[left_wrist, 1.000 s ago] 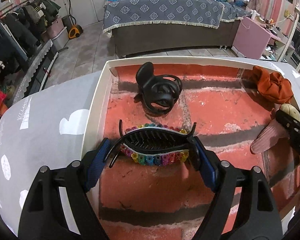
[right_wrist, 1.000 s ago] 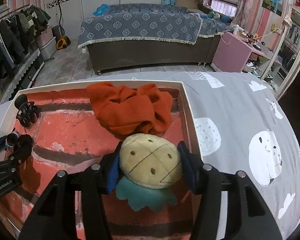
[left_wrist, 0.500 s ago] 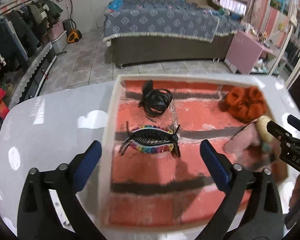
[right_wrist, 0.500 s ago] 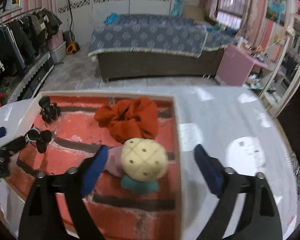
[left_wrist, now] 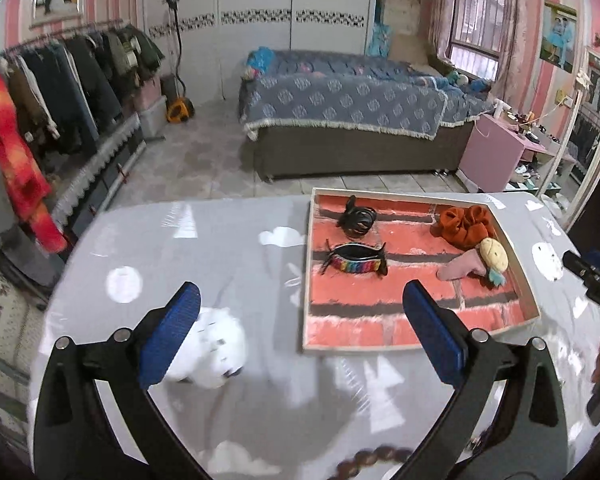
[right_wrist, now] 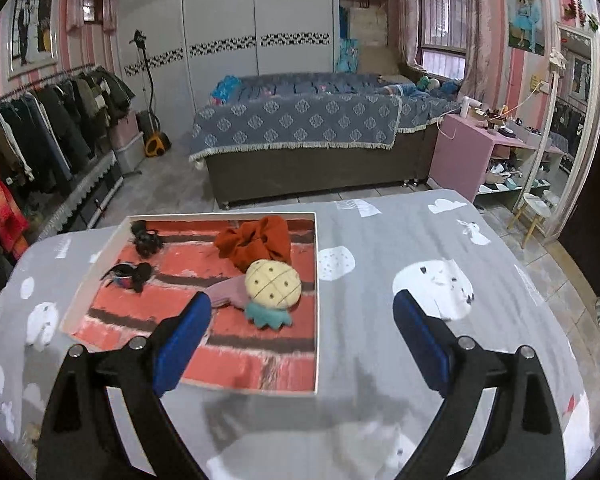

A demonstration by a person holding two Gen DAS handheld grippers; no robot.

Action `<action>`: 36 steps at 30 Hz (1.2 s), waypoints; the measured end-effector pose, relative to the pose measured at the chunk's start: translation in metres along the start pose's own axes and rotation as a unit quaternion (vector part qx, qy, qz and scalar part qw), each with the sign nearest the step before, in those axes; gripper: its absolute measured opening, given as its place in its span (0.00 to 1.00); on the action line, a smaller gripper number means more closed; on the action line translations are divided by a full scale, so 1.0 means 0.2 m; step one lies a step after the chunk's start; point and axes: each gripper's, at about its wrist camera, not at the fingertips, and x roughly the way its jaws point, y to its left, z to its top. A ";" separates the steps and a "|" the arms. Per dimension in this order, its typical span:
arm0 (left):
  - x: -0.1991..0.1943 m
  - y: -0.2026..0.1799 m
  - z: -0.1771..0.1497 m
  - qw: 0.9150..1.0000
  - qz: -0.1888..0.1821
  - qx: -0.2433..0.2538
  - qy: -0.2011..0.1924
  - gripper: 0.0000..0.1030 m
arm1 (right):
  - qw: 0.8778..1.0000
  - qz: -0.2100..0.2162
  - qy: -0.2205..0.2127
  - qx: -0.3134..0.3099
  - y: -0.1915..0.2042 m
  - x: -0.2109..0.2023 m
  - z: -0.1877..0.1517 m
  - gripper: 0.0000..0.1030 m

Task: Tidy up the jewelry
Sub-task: 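Open both tools to release the clip and pineapple in the tray, withdraw, then move the left tool to the cream scrunchie while the right tool approaches the black beaded hair tie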

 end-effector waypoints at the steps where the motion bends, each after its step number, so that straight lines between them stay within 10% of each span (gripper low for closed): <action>1: -0.04 0.00 -0.02 1.000 0.004 0.004 -0.007 0.95 | 1.000 0.002 -0.004 0.000 0.00 -0.03 -0.02 0.88; 16: -0.31 0.12 -0.52 1.000 0.015 -0.002 -0.025 0.95 | 0.997 0.001 -0.058 -0.058 0.12 -0.40 -0.48 0.88; 36: -0.30 0.24 -0.93 0.999 0.027 -0.032 0.010 0.95 | 0.996 0.020 -0.029 -0.081 0.20 -0.50 -0.96 0.88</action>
